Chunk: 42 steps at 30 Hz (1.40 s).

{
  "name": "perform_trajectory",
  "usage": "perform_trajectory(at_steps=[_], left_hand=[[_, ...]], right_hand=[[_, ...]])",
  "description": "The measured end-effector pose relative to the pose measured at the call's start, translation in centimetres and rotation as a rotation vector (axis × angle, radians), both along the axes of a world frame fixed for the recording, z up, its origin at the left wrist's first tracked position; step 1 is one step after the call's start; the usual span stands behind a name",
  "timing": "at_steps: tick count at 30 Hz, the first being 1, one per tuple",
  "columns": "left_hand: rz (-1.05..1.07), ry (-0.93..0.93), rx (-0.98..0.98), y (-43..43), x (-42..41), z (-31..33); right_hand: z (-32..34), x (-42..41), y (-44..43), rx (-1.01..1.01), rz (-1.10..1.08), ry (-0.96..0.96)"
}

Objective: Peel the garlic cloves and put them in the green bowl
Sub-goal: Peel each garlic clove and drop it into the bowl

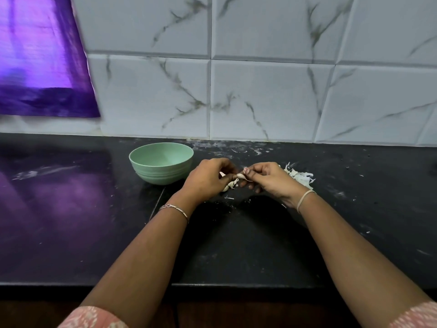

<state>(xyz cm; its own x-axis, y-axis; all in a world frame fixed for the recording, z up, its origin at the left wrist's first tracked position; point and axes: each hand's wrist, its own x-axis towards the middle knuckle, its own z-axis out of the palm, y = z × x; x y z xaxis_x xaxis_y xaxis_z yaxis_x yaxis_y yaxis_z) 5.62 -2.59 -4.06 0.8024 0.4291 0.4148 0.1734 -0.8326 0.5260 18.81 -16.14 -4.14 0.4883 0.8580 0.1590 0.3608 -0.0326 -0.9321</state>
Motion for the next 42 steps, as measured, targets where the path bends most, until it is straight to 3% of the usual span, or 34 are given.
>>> perform_trajectory(at_steps=[9, 14, 18, 24, 30, 36, 38, 42], left_hand=[[0.018, 0.038, 0.026, -0.4, -0.1, 0.2], [0.043, 0.126, 0.204, -0.3, -0.4, -0.1], [0.054, 0.182, 0.240, 0.1, -0.3, -0.5], [0.011, -0.003, 0.178, -1.0, 0.1, -0.3], [0.012, -0.075, -0.066, -1.0, 0.5, -0.3], [0.005, -0.153, -0.169, -0.6, 1.1, -0.6], [-0.008, -0.146, -0.169, -0.6, 1.3, -0.7], [-0.034, -0.144, -0.200, -0.6, 1.4, -0.9]], right_hand=[[0.1, -0.4, 0.3, 0.009, 0.017, 0.020], [0.5, -0.1, -0.1, 0.002, -0.017, 0.042], [0.7, 0.2, -0.4, -0.023, -0.034, 0.068], [0.4, -0.1, 0.0, 0.011, -0.055, 0.076], [0.4, -0.1, 0.3, 0.118, -0.102, 0.076], [0.6, -0.1, 0.2, 0.100, -0.096, 0.073], [0.9, 0.2, -0.2, 0.080, -0.206, -0.027], [1.3, 1.6, -0.8, -0.074, -0.476, -0.498]])
